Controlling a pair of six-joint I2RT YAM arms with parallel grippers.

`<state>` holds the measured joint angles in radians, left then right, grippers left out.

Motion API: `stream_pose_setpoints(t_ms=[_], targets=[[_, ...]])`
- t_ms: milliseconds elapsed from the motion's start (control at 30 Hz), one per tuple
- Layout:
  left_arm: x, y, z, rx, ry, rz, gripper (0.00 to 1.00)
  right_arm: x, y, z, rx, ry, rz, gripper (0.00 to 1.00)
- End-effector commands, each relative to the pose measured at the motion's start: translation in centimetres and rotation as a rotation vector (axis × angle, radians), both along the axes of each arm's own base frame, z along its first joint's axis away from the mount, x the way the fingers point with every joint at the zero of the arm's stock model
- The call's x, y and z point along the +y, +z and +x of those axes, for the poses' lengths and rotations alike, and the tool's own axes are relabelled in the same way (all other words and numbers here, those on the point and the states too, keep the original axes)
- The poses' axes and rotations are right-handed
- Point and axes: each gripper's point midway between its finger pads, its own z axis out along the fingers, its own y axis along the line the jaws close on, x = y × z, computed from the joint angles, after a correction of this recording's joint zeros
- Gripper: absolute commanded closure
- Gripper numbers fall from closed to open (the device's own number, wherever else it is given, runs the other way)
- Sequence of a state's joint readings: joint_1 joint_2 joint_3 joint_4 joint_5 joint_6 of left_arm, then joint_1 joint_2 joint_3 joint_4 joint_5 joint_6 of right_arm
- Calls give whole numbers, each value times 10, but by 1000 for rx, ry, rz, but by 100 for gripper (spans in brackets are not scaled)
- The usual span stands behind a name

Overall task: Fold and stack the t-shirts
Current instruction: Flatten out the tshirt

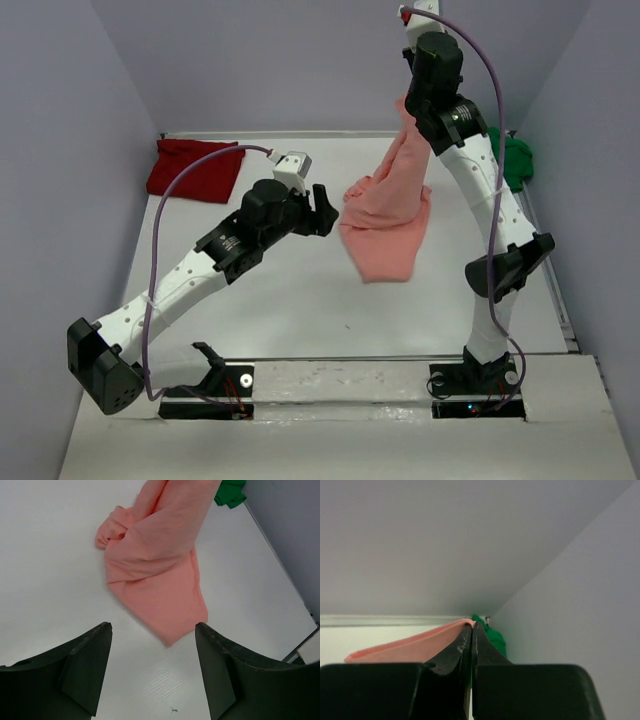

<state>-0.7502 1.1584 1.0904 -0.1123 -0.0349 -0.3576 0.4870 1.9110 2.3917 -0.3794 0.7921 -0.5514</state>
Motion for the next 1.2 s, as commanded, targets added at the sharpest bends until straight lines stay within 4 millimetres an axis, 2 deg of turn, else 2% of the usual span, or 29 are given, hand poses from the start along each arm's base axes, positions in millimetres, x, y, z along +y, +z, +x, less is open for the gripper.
stream_pose_setpoints(t_ms=[0, 33, 67, 100, 133, 233, 300, 333, 367, 400, 433, 467, 500, 533, 567, 600, 633, 667, 700, 767, 800, 867, 900, 1000, 1033, 1067, 1133, 1167], targets=[[6, -8, 9, 8, 41, 63, 23, -12, -30, 4, 77, 4, 105, 100], [5, -15, 15, 22, 50, 90, 23, -16, -23, -2, 63, 1, 115, 100], [6, -13, 16, 18, 61, 94, 23, -16, -23, -2, 64, -2, 113, 100], [4, -16, 22, 27, 74, 103, 23, -23, -14, -9, 48, -25, 113, 100], [-1, -22, 26, 40, 71, 114, 23, -33, 0, -20, 15, -61, 126, 100], [-11, -30, 30, 74, 59, 107, 24, -42, 32, -40, -56, -53, 158, 100], [-14, -25, 29, 68, 48, 85, 24, -48, 53, -57, -103, -36, 176, 100], [-11, -20, 28, 54, 58, 74, 24, -35, 70, -74, -139, 54, 204, 100], [-8, -19, 29, 48, 73, 78, 24, -24, 73, -79, -145, 105, 219, 100], [3, -14, 33, 27, 133, 88, 24, -5, 75, -83, -136, 206, 227, 100], [12, -12, 35, 25, 184, 86, 25, 6, 85, -92, -161, 263, 274, 100], [38, 1, 37, -11, 315, 91, 25, 32, 92, -105, -163, 353, 292, 100], [38, -5, 35, 11, 323, 87, 25, 46, 101, -114, -180, 399, 300, 100], [66, 13, 31, -39, 457, 56, 26, 68, 121, -140, -218, 450, 269, 100], [79, 24, 26, -68, 513, 28, 26, 85, 129, -144, -248, 459, 249, 100], [104, 49, 12, -134, 604, -31, 29, 80, 138, -154, -267, 390, 160, 100], [133, 74, -2, -192, 697, -87, 30, 104, 152, -173, -326, 426, 183, 100], [126, 73, -6, -197, 670, -76, 30, 108, 155, -182, -334, 420, 158, 100], [150, 89, -17, -239, 741, -104, 30, 114, 156, -189, -332, 411, 150, 100], [163, 102, -32, -266, 766, -81, 31, 124, 164, -208, -348, 427, 104, 100], [183, 109, -41, -273, 842, -59, 31, 131, 174, -228, -379, 447, 110, 100], [197, 116, -53, -270, 884, -71, 31, 139, 184, -250, -423, 463, 142, 100], [213, 120, -60, -274, 933, -55, 31, 149, 187, -271, -427, 494, 99, 100], [231, 128, -71, -278, 955, -107, 31, 158, 194, -300, -461, 558, 137, 100], [233, 128, -72, -279, 956, -109, 31, 165, 197, -316, -468, 610, 149, 100], [235, 127, -72, -282, 965, -103, 31, 165, 201, -323, -478, 632, 159, 100], [227, 120, -69, -275, 952, -69, 31, 174, 203, -345, -496, 690, 152, 100], [224, 118, -67, -272, 946, -65, 31, 176, 203, -349, -500, 703, 158, 100]])
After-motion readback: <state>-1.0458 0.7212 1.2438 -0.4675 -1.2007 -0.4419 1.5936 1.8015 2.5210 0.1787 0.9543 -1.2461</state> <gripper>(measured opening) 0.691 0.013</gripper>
